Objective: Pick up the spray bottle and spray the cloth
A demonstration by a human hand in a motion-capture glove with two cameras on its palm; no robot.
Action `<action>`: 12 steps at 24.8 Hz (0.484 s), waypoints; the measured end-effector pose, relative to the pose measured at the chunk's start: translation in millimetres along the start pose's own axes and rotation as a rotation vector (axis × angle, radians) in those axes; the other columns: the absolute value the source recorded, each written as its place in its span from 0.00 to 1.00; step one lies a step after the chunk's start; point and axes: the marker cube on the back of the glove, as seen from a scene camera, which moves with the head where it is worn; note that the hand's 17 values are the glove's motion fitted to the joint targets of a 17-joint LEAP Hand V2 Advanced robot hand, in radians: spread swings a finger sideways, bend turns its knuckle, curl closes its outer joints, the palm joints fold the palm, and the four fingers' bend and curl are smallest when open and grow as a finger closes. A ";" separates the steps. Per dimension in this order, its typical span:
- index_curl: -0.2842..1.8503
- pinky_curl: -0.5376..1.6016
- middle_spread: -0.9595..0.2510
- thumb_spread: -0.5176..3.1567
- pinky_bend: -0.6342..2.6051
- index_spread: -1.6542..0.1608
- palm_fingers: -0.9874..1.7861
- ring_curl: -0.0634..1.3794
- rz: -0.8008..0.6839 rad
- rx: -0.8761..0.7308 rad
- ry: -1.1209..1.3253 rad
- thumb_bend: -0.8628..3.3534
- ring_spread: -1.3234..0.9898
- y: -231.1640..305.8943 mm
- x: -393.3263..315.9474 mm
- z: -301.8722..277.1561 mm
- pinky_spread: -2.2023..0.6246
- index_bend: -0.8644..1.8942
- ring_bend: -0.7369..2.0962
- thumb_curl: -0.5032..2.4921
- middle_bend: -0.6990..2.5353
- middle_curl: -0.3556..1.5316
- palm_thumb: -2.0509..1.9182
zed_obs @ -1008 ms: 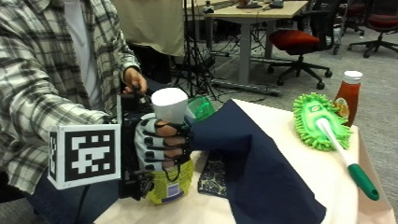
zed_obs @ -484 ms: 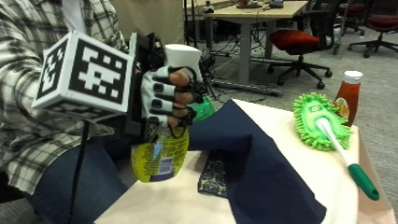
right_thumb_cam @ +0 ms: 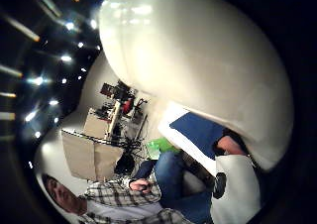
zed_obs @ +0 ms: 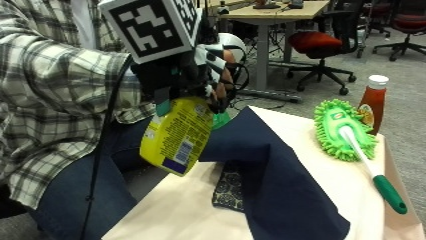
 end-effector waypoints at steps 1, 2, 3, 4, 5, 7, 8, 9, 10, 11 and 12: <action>0.33 0.43 0.63 0.21 0.31 0.75 0.79 0.36 0.000 -0.019 0.021 0.20 0.48 -6.0 4.2 3.6 0.75 0.37 0.45 0.41 0.35 0.46 0.79; 0.34 0.43 0.63 0.21 0.31 0.75 0.79 0.36 -0.005 -0.043 0.045 0.20 0.48 -9.8 4.2 6.6 0.75 0.37 0.45 0.41 0.35 0.46 0.79; 0.34 0.43 0.63 0.21 0.31 0.75 0.79 0.36 -0.013 -0.069 0.072 0.20 0.48 -12.8 2.4 9.5 0.75 0.37 0.45 0.41 0.35 0.46 0.79; 0.34 0.43 0.63 0.21 0.31 0.75 0.79 0.36 -0.022 -0.095 0.098 0.20 0.48 -15.4 -0.1 12.4 0.75 0.37 0.45 0.41 0.35 0.46 0.79; 0.34 0.43 0.63 0.21 0.31 0.75 0.79 0.36 -0.033 -0.120 0.122 0.20 0.48 -17.7 -3.2 15.0 0.75 0.37 0.45 0.42 0.35 0.46 0.79; 0.34 0.43 0.63 0.21 0.31 0.75 0.79 0.36 -0.057 -0.168 0.160 0.20 0.48 -21.8 -11.1 20.0 0.75 0.37 0.45 0.42 0.35 0.46 0.79; 0.34 0.43 0.63 0.21 0.31 0.74 0.79 0.36 -0.069 -0.191 0.177 0.20 0.48 -23.6 -15.6 22.6 0.75 0.37 0.45 0.42 0.35 0.46 0.79; 0.34 0.43 0.63 0.21 0.31 0.75 0.79 0.36 -0.080 -0.213 0.194 0.20 0.48 -25.6 -20.3 25.4 0.75 0.37 0.45 0.42 0.35 0.46 0.79; 0.34 0.43 0.63 0.21 0.31 0.74 0.79 0.36 -0.087 -0.234 0.212 0.20 0.48 -27.8 -24.8 28.6 0.75 0.37 0.45 0.42 0.35 0.46 0.79; 0.34 0.43 0.63 0.21 0.31 0.74 0.79 0.36 -0.092 -0.254 0.229 0.20 0.48 -30.0 -29.0 31.9 0.75 0.37 0.45 0.42 0.35 0.46 0.79; 0.34 0.43 0.63 0.21 0.31 0.74 0.79 0.36 -0.095 -0.273 0.244 0.20 0.48 -32.1 -32.7 35.3 0.75 0.37 0.45 0.42 0.35 0.46 0.79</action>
